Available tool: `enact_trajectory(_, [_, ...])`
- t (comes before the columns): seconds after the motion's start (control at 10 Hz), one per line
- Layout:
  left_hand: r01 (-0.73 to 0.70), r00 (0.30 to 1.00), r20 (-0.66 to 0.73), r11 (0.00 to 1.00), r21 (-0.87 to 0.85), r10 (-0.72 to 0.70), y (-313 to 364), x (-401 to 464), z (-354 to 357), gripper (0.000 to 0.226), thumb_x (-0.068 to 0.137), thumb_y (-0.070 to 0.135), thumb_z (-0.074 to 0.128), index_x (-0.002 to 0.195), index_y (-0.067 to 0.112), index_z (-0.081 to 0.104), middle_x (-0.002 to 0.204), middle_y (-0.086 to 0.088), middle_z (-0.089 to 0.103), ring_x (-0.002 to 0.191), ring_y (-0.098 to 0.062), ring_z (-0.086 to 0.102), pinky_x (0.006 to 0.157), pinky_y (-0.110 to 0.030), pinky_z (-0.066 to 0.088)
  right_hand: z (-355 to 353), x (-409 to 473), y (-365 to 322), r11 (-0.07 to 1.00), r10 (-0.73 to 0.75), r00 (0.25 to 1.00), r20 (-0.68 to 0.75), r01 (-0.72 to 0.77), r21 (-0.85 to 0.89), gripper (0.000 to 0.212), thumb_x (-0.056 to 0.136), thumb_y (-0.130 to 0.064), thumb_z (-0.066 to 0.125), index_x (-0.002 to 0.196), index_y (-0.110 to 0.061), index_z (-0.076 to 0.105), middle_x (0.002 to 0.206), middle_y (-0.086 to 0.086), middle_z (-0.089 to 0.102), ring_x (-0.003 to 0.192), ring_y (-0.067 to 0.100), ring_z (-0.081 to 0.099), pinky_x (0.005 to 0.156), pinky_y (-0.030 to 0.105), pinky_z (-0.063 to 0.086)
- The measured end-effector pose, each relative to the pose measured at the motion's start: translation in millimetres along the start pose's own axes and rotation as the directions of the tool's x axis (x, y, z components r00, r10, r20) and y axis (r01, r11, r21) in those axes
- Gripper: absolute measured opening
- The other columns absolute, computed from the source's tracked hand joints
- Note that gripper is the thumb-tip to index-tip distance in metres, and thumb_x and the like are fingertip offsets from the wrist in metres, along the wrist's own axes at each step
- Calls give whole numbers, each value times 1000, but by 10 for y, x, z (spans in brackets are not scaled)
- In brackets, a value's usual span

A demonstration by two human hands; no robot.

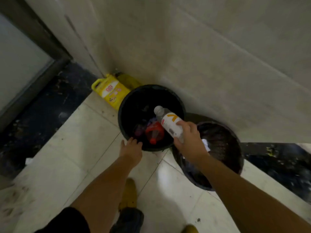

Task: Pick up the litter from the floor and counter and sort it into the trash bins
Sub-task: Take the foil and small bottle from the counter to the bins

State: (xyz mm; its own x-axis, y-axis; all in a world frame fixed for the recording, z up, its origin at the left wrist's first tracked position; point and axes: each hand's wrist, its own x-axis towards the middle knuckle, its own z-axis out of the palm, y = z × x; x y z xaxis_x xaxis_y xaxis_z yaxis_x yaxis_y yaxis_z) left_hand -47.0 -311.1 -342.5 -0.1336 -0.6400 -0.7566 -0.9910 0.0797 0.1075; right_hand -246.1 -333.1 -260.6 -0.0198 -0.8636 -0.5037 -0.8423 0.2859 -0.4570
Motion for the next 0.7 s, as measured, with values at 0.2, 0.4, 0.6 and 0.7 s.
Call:
enact_trajectory(0.2, [-125,987,-89,989,80,132,-244,126,305,58,96,10,38,151,19,21,159,-6,18,151,-22,4,121,-53,4,761,770,-201,993,48,995,87,-38,-112,55,90,-19,56,140,-24,34,145,19,27,124,46,36,103,52,38])
enact_trajectory(0.4, [-167,980,-91,977,134,180,-319,148,315,62,95,13,42,151,17,16,159,-9,17,151,-24,3,120,-54,2,1055,1059,-285,979,49,988,144,-19,-202,49,95,-18,47,141,-23,31,147,19,24,125,46,35,99,50,39])
enact_trajectory(0.6, [-80,996,39,983,165,74,-130,-87,58,63,96,14,39,153,17,12,162,-10,7,151,-26,-2,121,-55,3,548,757,-326,962,14,984,177,35,-269,47,94,-23,51,137,-15,34,142,21,30,124,45,37,96,51,41])
enact_trajectory(0.7, [-64,997,56,992,113,58,140,-478,-274,61,97,17,37,153,17,13,162,-11,9,151,-28,1,122,-55,5,111,354,-332,969,55,973,226,2,-246,53,92,-23,53,139,-14,31,141,22,32,125,44,39,102,49,40])
